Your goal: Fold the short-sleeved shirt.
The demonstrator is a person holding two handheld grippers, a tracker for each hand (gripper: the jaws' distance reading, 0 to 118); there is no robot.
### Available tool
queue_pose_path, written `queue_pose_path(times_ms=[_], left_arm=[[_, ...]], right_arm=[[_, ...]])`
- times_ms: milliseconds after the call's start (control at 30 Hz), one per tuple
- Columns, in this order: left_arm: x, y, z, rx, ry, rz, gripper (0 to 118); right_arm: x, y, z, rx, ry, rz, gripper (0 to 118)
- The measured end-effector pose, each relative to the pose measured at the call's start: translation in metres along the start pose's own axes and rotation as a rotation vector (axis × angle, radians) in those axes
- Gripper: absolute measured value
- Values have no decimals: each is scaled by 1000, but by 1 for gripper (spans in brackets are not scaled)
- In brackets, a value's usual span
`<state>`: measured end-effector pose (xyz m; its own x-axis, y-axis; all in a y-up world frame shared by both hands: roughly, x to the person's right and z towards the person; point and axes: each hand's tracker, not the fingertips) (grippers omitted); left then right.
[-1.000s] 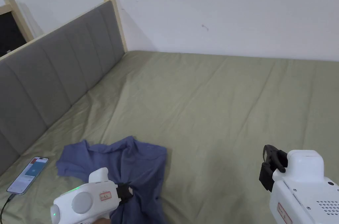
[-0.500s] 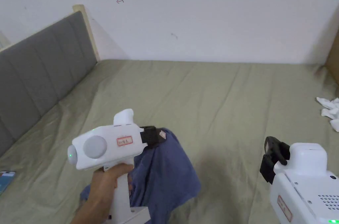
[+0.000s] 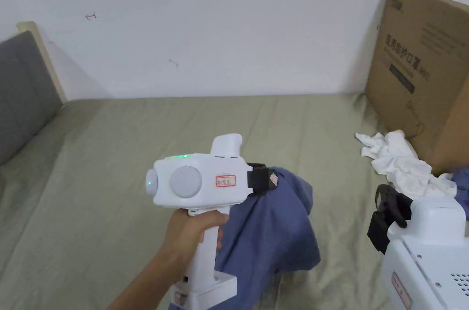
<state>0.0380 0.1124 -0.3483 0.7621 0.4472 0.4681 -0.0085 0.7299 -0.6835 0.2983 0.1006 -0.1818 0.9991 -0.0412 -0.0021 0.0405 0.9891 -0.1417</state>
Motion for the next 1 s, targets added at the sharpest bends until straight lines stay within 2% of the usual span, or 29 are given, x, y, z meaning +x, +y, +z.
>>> queue_pose_path(times_ms=[100, 200, 600, 733, 767, 800, 833, 867, 933, 1000], left_arm=[[15, -23, -25, -82, -19, -50, 15], [15, -53, -49, -169, -29, -26, 15], [-34, -164, -125, -475, 270, -104, 15], [-42, -177, -122, -454, 292, -63, 16], [-42, -175, -117, -424, 277, -27, 25], [-41, -172, -114, -414, 272, -2, 48], [-41, -169, -110, -410, 254, 23, 66], [-39, -164, -104, -406, 250, 11, 78], [-34, -156, -90, -346, 264, -33, 89], [-28, -148, -74, -293, 280, -69, 107]], right_arm=[[10, -1, 5, -5, -25, -4, 2], [15, -5, 7, -15, -40, -5, 2], [12, -23, 4, -61, -34, -31, 2], [11, -26, 2, -77, -26, -32, 2], [12, -27, 2, -79, -25, -28, 2], [12, -27, 2, -79, -25, -24, 2], [12, -26, 2, -79, -24, -22, 2], [12, -26, 2, -77, -24, -22, 2], [11, -25, 2, -74, -26, -23, 2], [10, -24, 3, -70, -29, -23, 2]])
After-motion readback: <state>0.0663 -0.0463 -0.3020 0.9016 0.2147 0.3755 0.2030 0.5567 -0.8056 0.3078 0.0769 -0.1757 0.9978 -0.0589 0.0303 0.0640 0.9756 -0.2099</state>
